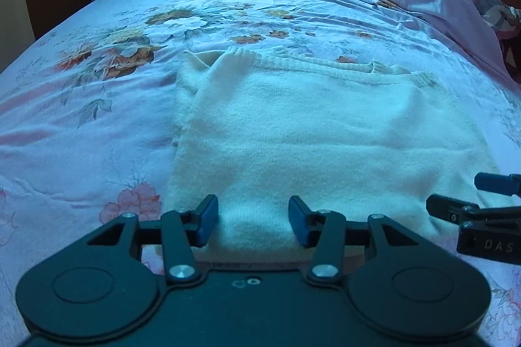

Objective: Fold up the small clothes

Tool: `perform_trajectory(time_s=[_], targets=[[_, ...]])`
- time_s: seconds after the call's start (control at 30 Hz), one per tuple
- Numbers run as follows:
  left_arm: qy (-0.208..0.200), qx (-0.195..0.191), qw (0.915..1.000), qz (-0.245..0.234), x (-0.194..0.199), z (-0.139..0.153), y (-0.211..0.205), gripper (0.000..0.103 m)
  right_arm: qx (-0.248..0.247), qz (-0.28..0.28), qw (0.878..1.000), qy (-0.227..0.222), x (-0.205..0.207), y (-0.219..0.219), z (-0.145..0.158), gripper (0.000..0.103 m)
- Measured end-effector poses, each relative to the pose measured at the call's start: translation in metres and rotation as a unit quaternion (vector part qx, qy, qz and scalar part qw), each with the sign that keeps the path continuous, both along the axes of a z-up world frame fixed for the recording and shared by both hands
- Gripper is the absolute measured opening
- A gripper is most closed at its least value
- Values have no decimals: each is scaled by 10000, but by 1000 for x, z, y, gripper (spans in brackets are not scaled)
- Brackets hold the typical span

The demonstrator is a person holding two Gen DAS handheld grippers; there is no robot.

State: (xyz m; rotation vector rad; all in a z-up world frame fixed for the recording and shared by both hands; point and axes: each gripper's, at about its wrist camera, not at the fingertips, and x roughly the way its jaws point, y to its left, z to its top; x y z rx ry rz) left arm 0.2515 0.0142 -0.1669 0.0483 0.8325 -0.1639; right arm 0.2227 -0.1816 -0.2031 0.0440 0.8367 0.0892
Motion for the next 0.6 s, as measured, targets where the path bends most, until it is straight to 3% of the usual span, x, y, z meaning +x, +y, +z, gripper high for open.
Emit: perform_trajectory(time_s=[0.1, 0.2, 0.37, 0.6], targets=[[71, -40, 9999, 125, -4, 2, 8, 46, -123, -6, 9998, 179, -1, 3, -2, 82], [65, -122, 9997, 189, -8, 7, 16, 46, 254, -172, 9995, -74, -10, -2, 15, 82], [156, -242, 9991, 297, -7, 12, 26, 46, 246, -35, 9994, -243, -14, 8, 33, 82], [317, -847, 9945, 523, 4, 11, 53, 45, 307, 92, 9991, -277, -15, 20, 37, 82]])
